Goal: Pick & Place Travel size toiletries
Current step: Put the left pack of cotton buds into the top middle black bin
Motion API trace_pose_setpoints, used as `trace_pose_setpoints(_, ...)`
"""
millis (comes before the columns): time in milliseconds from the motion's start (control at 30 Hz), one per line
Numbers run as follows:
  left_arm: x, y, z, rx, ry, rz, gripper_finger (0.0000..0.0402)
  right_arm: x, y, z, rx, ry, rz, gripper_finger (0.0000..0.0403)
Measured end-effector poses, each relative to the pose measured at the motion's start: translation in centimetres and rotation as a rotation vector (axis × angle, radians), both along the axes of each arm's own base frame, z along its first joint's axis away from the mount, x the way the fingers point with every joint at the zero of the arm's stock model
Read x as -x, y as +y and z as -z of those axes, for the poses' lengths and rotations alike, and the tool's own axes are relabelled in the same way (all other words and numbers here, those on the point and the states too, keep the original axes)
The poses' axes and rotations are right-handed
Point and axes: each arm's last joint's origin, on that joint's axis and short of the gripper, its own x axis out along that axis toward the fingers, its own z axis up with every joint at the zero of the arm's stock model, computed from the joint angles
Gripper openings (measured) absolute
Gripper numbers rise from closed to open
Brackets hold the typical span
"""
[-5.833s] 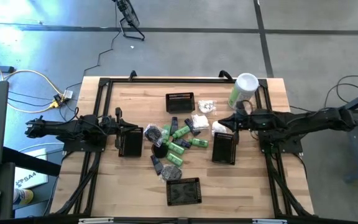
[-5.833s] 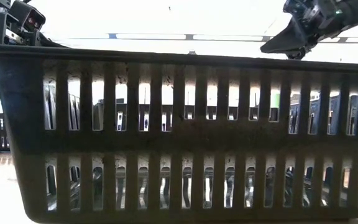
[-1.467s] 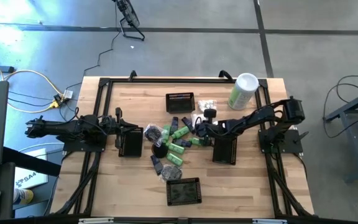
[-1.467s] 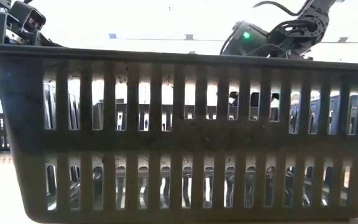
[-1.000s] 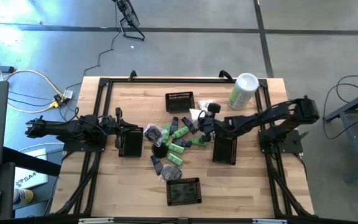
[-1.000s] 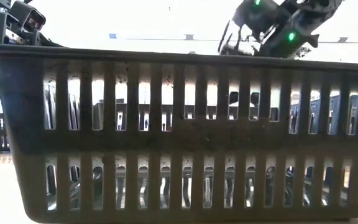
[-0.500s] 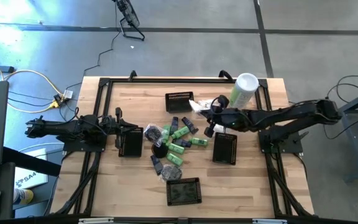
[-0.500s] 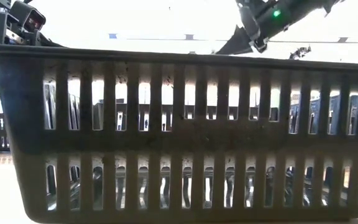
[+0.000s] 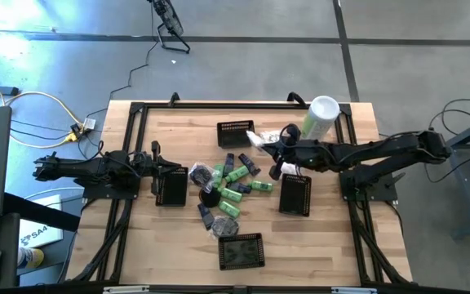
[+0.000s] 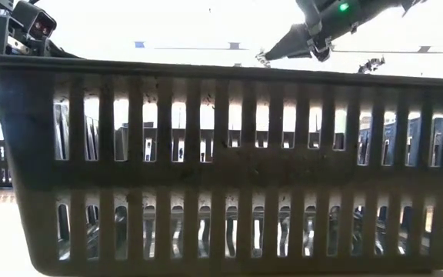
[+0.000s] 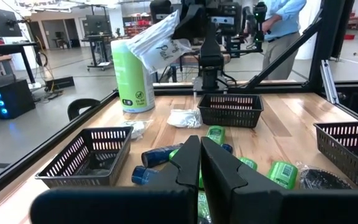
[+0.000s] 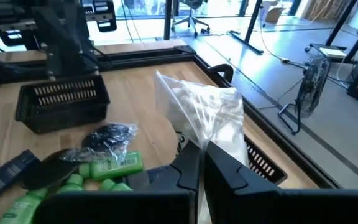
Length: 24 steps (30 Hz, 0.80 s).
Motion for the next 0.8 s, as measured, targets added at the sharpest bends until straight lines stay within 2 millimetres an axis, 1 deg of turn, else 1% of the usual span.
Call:
trace_pose_setpoints(167,0.0,0.0,0.0,0.0,0.0,0.0,0.001,-0.18,0.05,-0.49,-0.004,-0.055,-0.014,0.0003)
trace_pose_setpoints(400,0.0,0.0,-0.01,0.0,0.0,0.0,0.001,-0.31,0.02,-0.92,0.028,-0.088,-0.022,0.0003)
trace_pose_setpoints(600,0.0,-0.01,0.05,0.0,0.007,0.004,0.001,-0.28,-0.26,-0.86,-0.019,-0.104,0.006,0.0004)
trace_pose_setpoints(800,0.0,-0.01,0.06,-0.001,0.01,0.004,0.001,-0.28,-0.22,-0.85,-0.024,-0.105,0.005,0.0004)
